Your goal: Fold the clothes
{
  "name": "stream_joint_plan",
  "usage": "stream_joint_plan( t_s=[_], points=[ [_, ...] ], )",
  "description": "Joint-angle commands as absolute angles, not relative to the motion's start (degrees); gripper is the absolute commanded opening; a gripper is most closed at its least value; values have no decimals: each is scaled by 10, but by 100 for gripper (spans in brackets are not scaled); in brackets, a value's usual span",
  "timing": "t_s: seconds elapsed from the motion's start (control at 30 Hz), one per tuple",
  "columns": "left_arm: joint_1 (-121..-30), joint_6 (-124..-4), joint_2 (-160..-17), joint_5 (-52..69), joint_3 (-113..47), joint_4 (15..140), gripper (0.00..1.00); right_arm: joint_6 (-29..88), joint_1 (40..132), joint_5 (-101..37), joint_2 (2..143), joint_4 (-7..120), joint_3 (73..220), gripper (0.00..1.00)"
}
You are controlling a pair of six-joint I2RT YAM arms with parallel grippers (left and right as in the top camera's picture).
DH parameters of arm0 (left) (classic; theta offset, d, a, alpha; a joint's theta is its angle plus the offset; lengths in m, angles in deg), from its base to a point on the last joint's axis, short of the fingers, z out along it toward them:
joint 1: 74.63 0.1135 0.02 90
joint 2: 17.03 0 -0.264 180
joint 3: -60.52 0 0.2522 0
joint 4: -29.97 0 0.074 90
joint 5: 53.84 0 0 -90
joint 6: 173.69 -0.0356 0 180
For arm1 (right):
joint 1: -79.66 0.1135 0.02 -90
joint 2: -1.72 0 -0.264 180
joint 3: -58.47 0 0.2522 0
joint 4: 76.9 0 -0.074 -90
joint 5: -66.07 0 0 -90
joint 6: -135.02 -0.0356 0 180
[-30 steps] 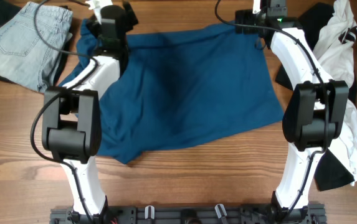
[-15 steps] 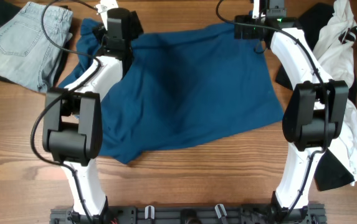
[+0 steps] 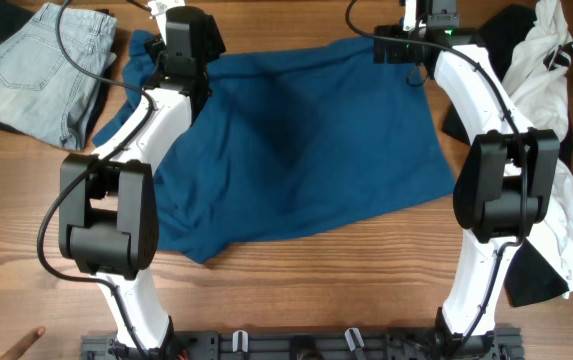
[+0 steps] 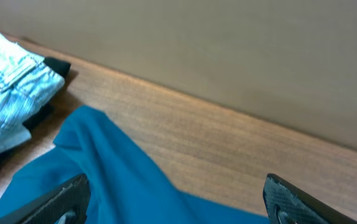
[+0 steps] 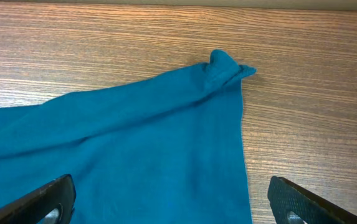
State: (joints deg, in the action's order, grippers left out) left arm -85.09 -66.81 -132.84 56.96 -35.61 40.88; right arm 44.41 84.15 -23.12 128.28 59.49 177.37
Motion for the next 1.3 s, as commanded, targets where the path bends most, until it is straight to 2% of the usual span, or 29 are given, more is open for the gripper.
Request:
stream_joint_plan(
  t_s=[0.0,0.27,0.47,0.73,0.8,0.87,0.9,1.0,1.1,1.2,1.27],
  points=[
    [-854,-665,-1318,561,-361,418,89,435,841,-244,1290,589,1783,100],
    [-870,-665,-1305,561,-362,419,92,434,841,-244,1249,579,1783,100],
    [-892,-667,-1261,561,-361,437,87,435,841,-244,1195,557,1783,100],
    [-911,-667,-1159,561,-362,569,77,450,841,-244,1122,499,1783,100],
    [-913,-666,-1130,561,-361,611,61,447,841,-248,1098,472,1783,100],
    [-914,-665,-1105,561,-361,649,39,413,842,-260,1078,421,1783,100],
    [-914,-665,-1094,561,-361,672,31,391,841,-276,1072,389,1783,100],
    [-912,-662,-1087,561,-361,723,17,370,841,-340,1069,295,1783,100],
    [-912,-652,-1097,556,-360,778,11,362,842,-382,1074,201,1781,100],
    [-912,-652,-1116,540,-360,835,18,363,847,-383,1073,152,1781,100],
    [-912,-652,-1135,514,-360,864,15,361,853,-390,1073,135,1781,100]
  ],
)
